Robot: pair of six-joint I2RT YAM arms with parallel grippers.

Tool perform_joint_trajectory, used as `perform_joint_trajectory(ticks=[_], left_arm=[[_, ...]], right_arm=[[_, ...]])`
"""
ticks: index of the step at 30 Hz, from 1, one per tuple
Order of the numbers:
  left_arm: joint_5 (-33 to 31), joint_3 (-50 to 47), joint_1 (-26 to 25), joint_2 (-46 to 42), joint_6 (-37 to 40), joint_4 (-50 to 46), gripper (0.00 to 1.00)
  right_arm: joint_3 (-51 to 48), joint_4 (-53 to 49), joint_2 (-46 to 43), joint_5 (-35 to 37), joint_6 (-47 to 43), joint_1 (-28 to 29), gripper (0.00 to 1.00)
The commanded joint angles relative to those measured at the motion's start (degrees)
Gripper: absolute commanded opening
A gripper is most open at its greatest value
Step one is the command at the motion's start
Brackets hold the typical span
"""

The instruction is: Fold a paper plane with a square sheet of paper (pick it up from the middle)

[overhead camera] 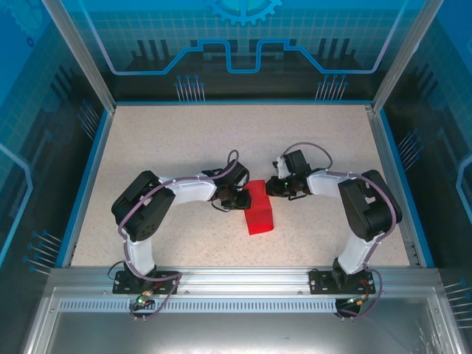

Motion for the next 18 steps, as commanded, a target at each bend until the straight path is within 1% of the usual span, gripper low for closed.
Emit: perform_joint_trajectory(ticks=[1,4,7,18], left_arm=[[-4.51,-2.93,0.12,2.4,0.91,-7.52,0.18],[-4.38,-2.77,0.07,2.88,0.77,-7.48,0.18],[-4.29,-2.67,0.06,2.96,0.81,-7.35,0.18],[-4.76,-2.65,0.05,2.87,1.3,-8.22,0.18]], right_arm=[[-0.14,-3.73,-3.16,-0.74,-2.16,1.47,0.14],[-1.88,-4.18,-4.07,-4.15,-1.42,2.88,0.15],[-3.92,-4.43,-4.51,-5.83,-0.86,4.16,0.15],[-7.6,-9.1,-5.19,-5.26,-3.36,4.83,0.14]])
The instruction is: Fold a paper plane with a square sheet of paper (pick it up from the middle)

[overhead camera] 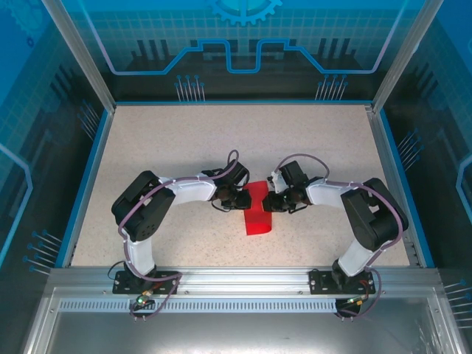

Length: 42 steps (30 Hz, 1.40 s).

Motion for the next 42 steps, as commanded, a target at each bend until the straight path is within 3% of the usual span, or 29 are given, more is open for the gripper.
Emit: perform_joint_trajectory(ticks=[1,10,19,25,29,34,42], left_arm=[[-4.83,-2.65,0.09,2.87,1.35,-8.22,0.18],[-5.16,-2.09,0.11,3.29,1.91,-9.21,0.18],[-5.21,-1.39,0.1,3.52,2.34,-9.84,0.18],[-4.86,-0.99,0.08,3.92,2.4,-9.54,0.18],[-4.95,-1.11,0.1,3.58,2.58,-9.65,0.18],[-5.01,-1.71,0.05,3.22,2.55,-9.38,0.18],[-7.36,-1.96,0.21,2.35,2.27,-9.77,0.17]], right_arm=[[-1.92,-4.93,-1.05,-0.79,-1.97,0.28,0.14],[-3.53,-7.58,-3.13,-4.59,-4.64,0.72,0.15],[-3.49,-12.5,-6.2,-2.3,-3.46,3.26,0.15],[-3.01,-5.9,-10.01,-2.83,1.34,4.22,0.14],[-3.04,-1.53,-7.81,-2.45,3.54,5.86,0.14],[-3.98,-1.28,-3.66,-1.9,3.55,7.53,0.14],[-7.24,-4.13,-4.86,-1.76,2.53,8.92,0.14]])
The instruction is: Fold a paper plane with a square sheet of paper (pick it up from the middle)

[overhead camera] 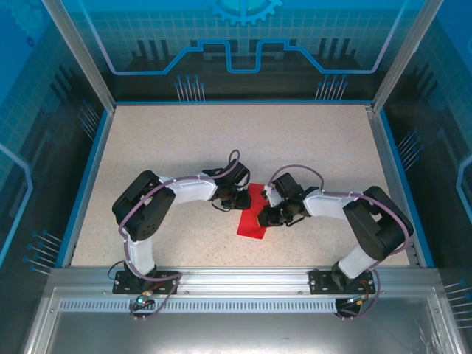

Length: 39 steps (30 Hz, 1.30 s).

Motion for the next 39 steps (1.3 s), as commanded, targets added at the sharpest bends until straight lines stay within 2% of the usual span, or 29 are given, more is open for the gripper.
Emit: perform_joint_trajectory(ticks=[1,14,21,28,32,39], left_arm=[[-6.9,-2.5,0.25,2.12,0.96,-8.88,0.17],[-7.46,-2.27,0.33,2.74,0.68,-8.97,0.17],[-7.15,-1.82,0.36,3.08,0.83,-8.72,0.17],[-5.9,-1.69,0.29,3.19,0.93,-8.1,0.17],[-5.96,-1.74,0.26,3.09,1.14,-7.95,0.17],[-5.77,-2.41,0.32,3.0,1.18,-7.23,0.17]], right_arm=[[-2.94,-3.55,-1.23,0.54,-0.29,1.7,0.13],[-11.42,-3.41,-9.0,1.6,1.87,5.69,0.13],[-12.0,-7.79,-13.65,4.14,2.96,8.81,0.13],[-7.23,-8.16,-22.36,6.32,5.35,7.91,0.13],[-6.51,-1.89,-18.85,5.58,7.75,7.9,0.13],[-6.8,2.77,-9.98,4.05,7.85,9.49,0.13]])
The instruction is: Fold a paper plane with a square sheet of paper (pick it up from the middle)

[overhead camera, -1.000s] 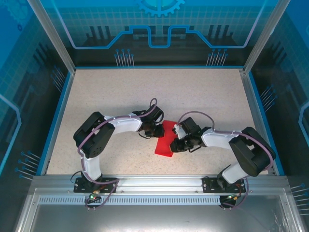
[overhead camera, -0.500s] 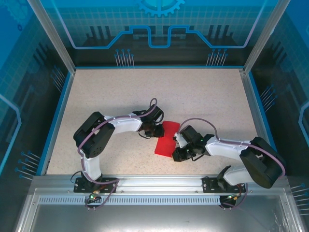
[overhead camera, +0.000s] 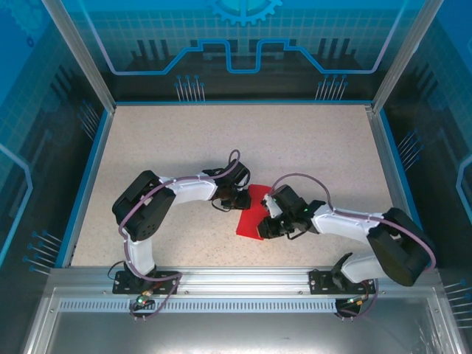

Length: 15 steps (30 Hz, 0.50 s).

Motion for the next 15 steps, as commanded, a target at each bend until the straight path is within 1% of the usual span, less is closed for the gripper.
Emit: perform_joint_trajectory(ticks=[1,5,9,15], left_arm=[[-5.49,-2.58,0.35,3.0,1.14,-7.02,0.17],[-5.57,-2.49,0.38,2.98,1.39,-7.05,0.17],[-5.59,-2.32,0.54,2.98,1.71,-7.21,0.17],[-5.23,-1.49,0.68,3.24,1.74,-7.27,0.17]], right_arm=[[-0.45,2.37,2.56,-1.27,0.94,1.81,0.13],[-2.0,0.71,2.73,-1.02,0.9,2.41,0.13],[-4.26,-3.57,0.5,1.42,1.46,2.41,0.13],[-8.51,-6.35,-2.59,3.56,4.34,2.76,0.13]])
